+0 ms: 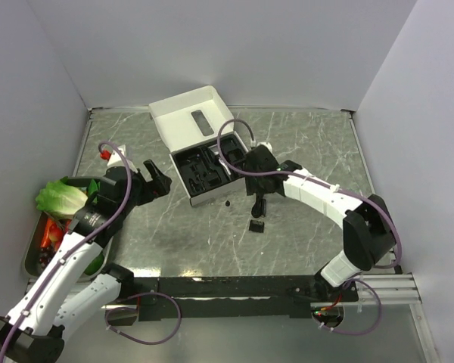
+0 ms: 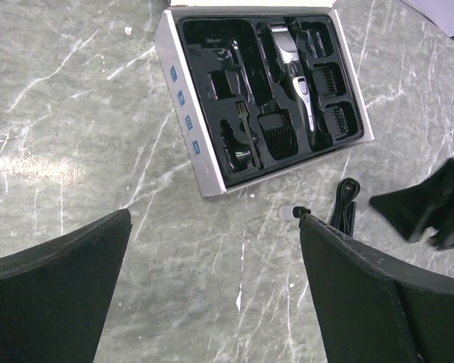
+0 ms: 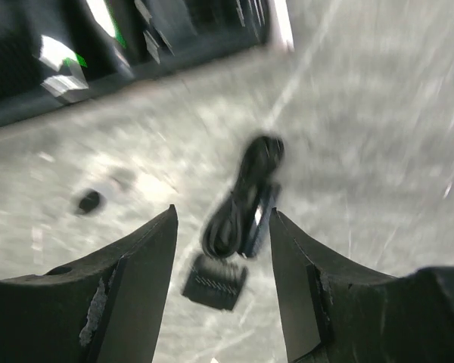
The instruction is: Sort the hair-cutting tools
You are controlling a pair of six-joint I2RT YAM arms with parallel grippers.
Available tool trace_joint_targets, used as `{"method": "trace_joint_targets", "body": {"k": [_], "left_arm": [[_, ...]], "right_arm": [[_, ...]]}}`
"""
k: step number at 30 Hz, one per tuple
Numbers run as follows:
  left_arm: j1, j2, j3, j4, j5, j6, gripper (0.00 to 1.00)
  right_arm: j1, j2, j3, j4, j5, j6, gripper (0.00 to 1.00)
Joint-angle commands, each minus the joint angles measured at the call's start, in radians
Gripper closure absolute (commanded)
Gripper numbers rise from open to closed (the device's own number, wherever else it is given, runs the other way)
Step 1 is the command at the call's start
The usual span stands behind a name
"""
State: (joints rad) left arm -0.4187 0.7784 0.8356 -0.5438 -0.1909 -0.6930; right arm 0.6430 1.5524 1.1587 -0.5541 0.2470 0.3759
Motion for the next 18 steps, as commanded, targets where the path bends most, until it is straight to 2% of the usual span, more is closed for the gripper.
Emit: {"method": "trace_joint_targets", "body": {"k": [1,18], "left_arm": [[-0.002,-0.024,-0.007,0.010,0.027,0.000,0.01],[-0.002,-0.062,-0.007,-0.031,0.015,0.018,0.01]], "right_arm": [[0.007,-0.008,-0.073,0.022,0.018,0.115,0.41],[0.011,0.170,-0.063,0.083,-0.011,0.213,0.49]]}}
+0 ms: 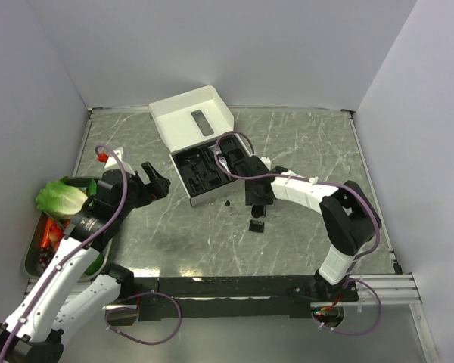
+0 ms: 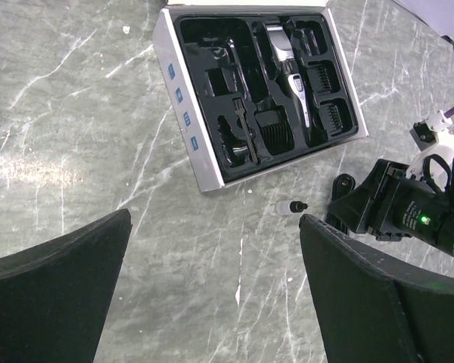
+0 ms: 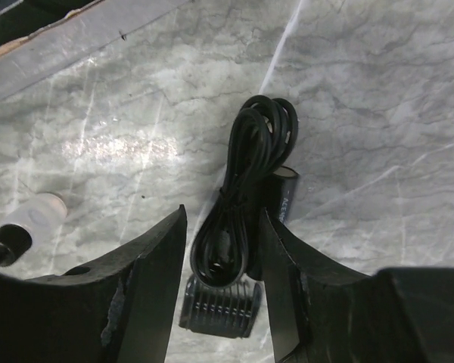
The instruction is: Sort the hair-cutting tools
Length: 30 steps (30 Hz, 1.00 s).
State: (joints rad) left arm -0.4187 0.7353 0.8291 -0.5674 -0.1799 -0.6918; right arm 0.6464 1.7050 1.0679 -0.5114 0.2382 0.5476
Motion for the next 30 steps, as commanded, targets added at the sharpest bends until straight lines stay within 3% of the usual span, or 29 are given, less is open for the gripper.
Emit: {"method": "trace_joint_targets", "body": {"k": [1,12,15,16,18,27,30], "left_arm": [[-0.002,-0.020,-0.001,-0.009,0.003,0.018,0.01],[-0.002,-0.027,-0.013,-0.014,-0.007,0.021,0.00],[-0.002,-0.030,-0.013,-0.017,-0.010,0.023,0.01],[-0.002,-0.030,-0.012,-0.017,-0.012,0.023,0.01],[-0.002,-0.030,-0.010,-0.017,-0.010,0.023,0.01],[-0.002,-0.034,-0.005,-0.017,-0.004,0.015,0.01],[-0.002,-0.039,-0.005,-0.020,-0.004,0.011,0.01]], "right_arm": [[0.009,0.025,0.029,0.040,-0.004,0.043,0.49],[0.007,0.087,0.020,0.053,-0.002,0.052,0.56],[0.009,0.084,0.012,0.059,0.000,0.052,0.73],[0.009,0.082,0.014,0.051,0.004,0.051,0.85],[0.009,0.074,0.023,0.039,0.015,0.046,0.97],[0.035,-0.067,0.124,-0.079,0.067,0.022,0.99],[0.055,-0.076,0.240,-0.119,0.049,0.014,0.99]]}}
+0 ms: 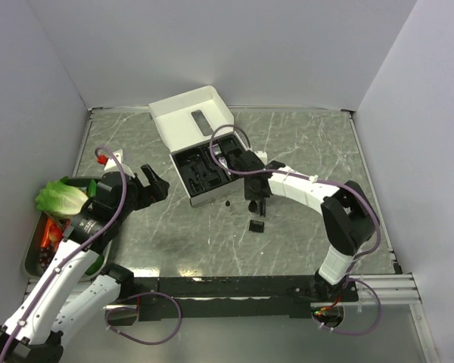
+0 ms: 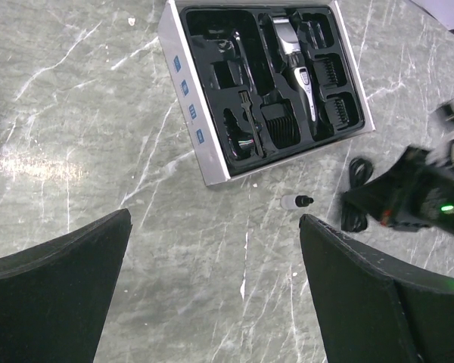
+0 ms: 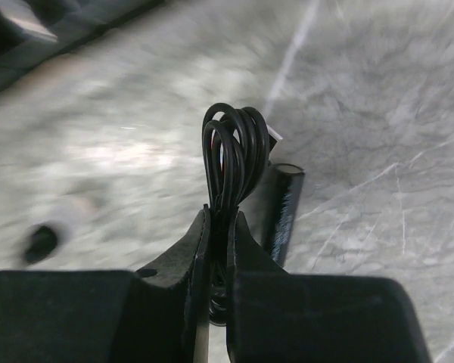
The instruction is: Sort the hair-cutting tools
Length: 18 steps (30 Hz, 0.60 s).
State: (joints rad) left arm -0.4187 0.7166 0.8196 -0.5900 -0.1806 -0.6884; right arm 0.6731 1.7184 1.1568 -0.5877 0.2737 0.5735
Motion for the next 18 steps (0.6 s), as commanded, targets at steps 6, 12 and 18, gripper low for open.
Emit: {"method": "trace_joint_targets", "body": {"k": [6,12,18], "left_arm": [[-0.002,-0.034,0.010,-0.017,-0.010,0.004,0.01],[-0.002,-0.063,0.021,-0.034,-0.029,-0.014,0.01],[-0.002,-0.077,0.024,-0.045,-0.013,-0.033,0.01]], "right_arm": [[0.060,-0.007,0.360,-0.052,-0.071,0.003,0.98],[0.074,0.164,0.539,-0.014,-0.151,0.101,0.96],[0.080,0.280,0.642,0.109,-0.179,0.167,0.96]]}}
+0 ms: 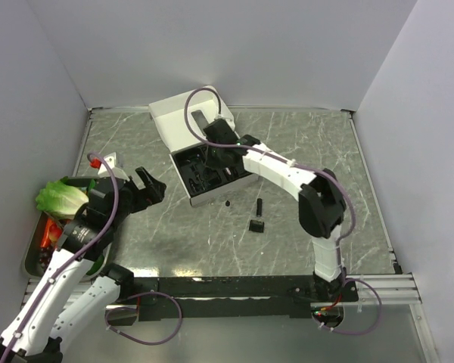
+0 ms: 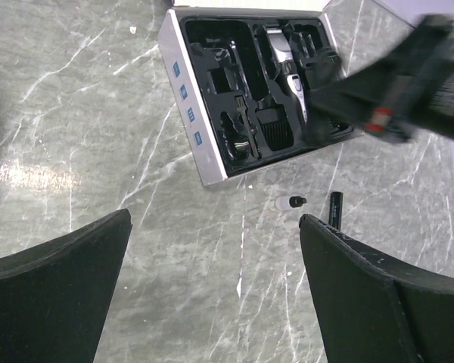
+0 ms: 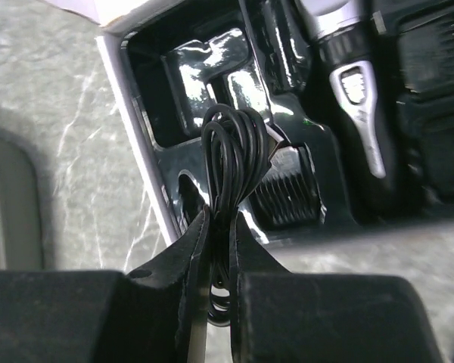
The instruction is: Sort the hair-cutting tools
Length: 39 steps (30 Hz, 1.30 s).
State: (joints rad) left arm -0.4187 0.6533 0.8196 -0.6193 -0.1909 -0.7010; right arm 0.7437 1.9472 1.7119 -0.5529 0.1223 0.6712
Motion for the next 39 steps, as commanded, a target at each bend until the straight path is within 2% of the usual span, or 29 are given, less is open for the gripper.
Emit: {"method": "trace_joint_targets", "body": {"k": [1,7,13,20,34,39], "left_arm": [[-0.002,-0.014,0.021,-0.017,-0.001,-0.022,0.01],[-0.002,-0.014,0.004,-0.016,-0.002,-0.020,0.01],[-0.002,-0.006,0.016,-0.026,-0.008,-0.009,0.01],[-0.002,-0.004,0.035,-0.045,-0.015,0.000,0.01],[-0.002,-0.018,0.041,-0.062,-0.015,0.003,0.01],[-0.002,-0.018,0.049,-0.066,-0.015,-0.002,0.01]], "right_arm": [[0.009,0.076,0.101,0.083,-0.017,0.079,0.96],[0.013,0.166,0.170,0.177,0.011,0.119,0.96],[0.017,0.263,0.238,0.235,-0.030,0.172,0.95],[0.028,0.323,0.241,0.315,-0.026,0.217,0.84],[0.042,0.346,0.250,0.291,0.086,0.234,0.77],[0.043,0.354,0.255,0.271,0.102,0.257,0.66]]}}
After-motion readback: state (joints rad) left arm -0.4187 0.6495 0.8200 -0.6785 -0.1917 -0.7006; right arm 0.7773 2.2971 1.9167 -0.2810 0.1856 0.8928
